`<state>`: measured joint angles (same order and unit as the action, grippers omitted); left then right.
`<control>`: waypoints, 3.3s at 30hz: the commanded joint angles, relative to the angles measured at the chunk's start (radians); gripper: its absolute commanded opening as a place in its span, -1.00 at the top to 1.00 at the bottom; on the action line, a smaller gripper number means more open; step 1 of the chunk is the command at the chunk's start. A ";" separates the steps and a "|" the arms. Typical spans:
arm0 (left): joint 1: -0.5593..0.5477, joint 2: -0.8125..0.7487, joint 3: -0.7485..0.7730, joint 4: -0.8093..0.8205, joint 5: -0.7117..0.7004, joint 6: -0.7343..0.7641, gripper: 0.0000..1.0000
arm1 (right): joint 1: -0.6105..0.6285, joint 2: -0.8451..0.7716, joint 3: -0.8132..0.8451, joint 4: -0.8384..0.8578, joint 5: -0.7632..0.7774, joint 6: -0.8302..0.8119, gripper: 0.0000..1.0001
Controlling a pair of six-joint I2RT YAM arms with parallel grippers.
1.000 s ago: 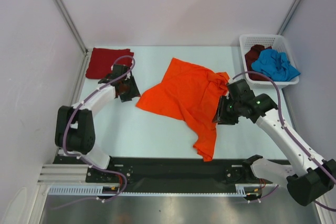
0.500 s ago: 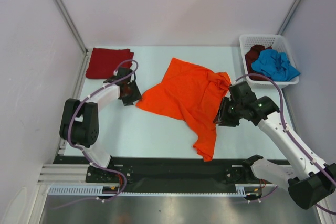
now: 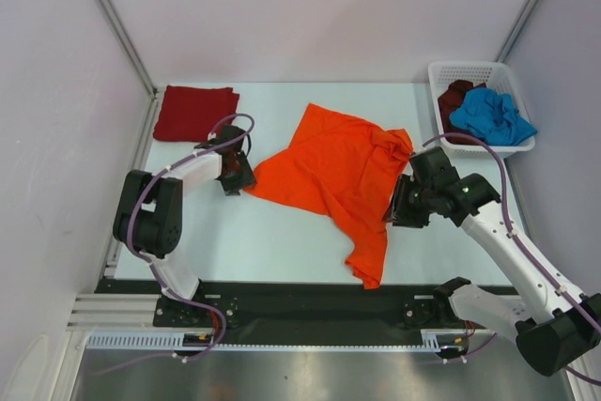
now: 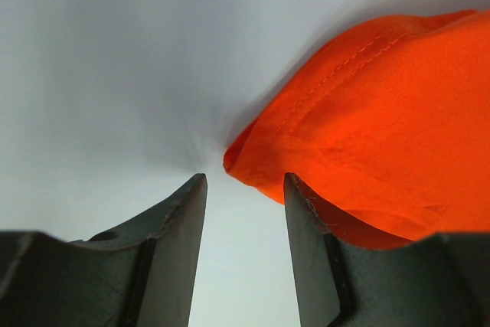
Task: Fold and stack the t-shirts
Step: Flatten the tshirt out
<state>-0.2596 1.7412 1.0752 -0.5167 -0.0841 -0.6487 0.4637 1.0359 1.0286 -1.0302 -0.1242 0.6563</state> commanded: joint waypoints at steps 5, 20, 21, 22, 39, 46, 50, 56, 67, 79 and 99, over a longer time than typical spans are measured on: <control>-0.001 0.032 0.020 0.010 -0.048 -0.022 0.00 | 0.004 -0.016 -0.047 -0.004 -0.006 0.012 0.21; 0.011 0.008 0.015 0.038 -0.087 0.006 0.99 | 0.079 0.099 -0.214 0.036 -0.089 0.014 -0.31; 0.017 -0.044 0.012 0.027 -0.107 0.009 0.99 | 0.082 0.121 -0.231 0.044 -0.101 0.016 -0.30; 0.037 -0.074 0.008 0.008 -0.141 0.014 0.99 | 0.085 0.134 -0.240 0.067 -0.110 0.017 -0.28; 0.068 -0.543 -0.123 -0.087 -0.210 0.095 0.99 | 0.118 0.295 -0.394 0.311 -0.293 0.028 -0.02; 0.071 -0.629 -0.074 -0.124 -0.210 0.116 0.99 | 0.122 0.351 -0.397 0.372 -0.285 0.008 0.22; 0.068 -0.632 -0.005 -0.137 -0.164 0.115 0.99 | 0.122 0.357 -0.386 0.377 -0.255 0.006 0.67; 0.046 -0.611 0.138 -0.169 -0.132 0.144 0.99 | 0.098 0.340 -0.241 0.230 -0.131 -0.044 1.00; -0.038 -0.480 0.471 -0.186 -0.144 0.211 0.99 | -0.041 0.357 0.268 -0.165 0.083 -0.330 1.00; -0.033 -0.638 0.079 -0.200 -0.243 0.205 0.99 | 0.230 0.320 -0.127 0.050 -0.220 -0.103 0.27; -0.004 -0.644 -0.004 -0.209 -0.253 0.162 0.99 | 0.058 0.372 -0.141 0.278 -0.074 -0.138 0.13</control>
<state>-0.2718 1.1294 1.0695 -0.7433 -0.3397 -0.4564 0.5507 1.3922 0.8505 -0.8173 -0.2760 0.5373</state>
